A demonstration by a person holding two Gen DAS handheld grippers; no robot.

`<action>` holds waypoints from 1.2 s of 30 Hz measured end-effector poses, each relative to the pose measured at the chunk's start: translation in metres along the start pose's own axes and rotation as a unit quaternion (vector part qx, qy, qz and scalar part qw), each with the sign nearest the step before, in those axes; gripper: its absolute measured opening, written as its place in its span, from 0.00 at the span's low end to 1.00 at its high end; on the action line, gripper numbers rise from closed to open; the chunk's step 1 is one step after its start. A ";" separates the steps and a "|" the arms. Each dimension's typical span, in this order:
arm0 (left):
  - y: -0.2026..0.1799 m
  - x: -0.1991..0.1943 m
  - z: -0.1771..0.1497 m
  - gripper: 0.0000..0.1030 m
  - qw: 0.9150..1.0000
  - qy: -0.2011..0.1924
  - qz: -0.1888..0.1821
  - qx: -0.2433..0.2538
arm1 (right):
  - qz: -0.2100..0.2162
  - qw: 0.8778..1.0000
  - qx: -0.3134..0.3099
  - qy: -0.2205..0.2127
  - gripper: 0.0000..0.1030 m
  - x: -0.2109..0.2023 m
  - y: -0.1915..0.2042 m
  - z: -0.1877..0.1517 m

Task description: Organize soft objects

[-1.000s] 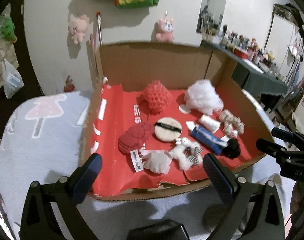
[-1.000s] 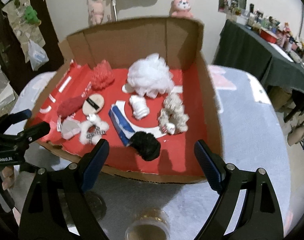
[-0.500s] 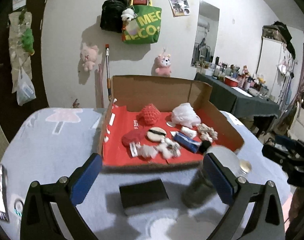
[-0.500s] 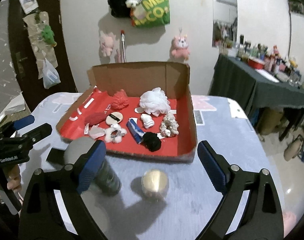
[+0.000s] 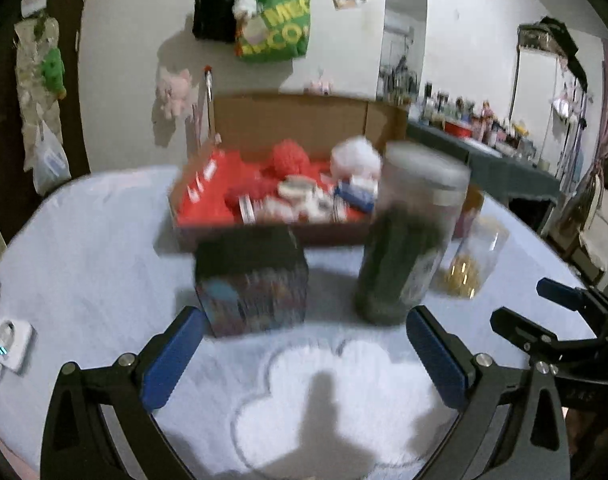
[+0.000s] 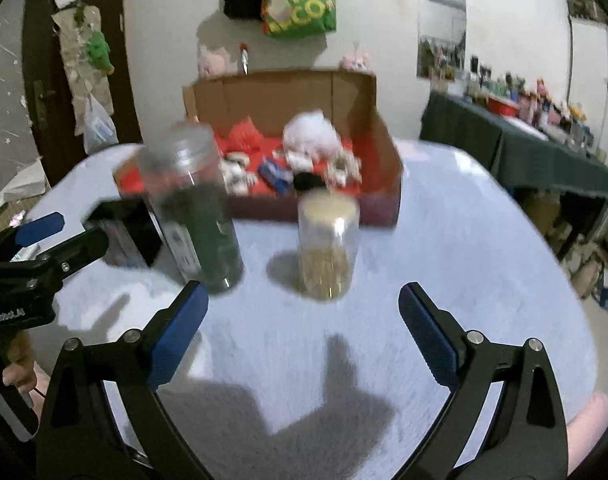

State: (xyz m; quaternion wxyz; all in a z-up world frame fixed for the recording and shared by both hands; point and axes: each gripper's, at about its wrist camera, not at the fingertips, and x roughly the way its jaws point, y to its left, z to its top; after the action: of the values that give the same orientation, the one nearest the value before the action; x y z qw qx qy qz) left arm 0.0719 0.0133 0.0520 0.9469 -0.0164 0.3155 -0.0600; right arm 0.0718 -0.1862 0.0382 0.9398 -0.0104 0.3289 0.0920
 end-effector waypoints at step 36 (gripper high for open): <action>0.002 0.035 -0.033 1.00 0.995 0.072 0.065 -0.006 | -0.024 0.999 -0.002 0.044 0.99 0.042 -0.004 -0.030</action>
State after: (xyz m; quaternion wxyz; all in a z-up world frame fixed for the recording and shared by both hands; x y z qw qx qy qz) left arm 0.0801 0.0115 0.0052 0.9234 0.0028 0.3838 0.0030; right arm 0.0867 -0.1858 -0.0112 0.9263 -0.0242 0.3695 0.0696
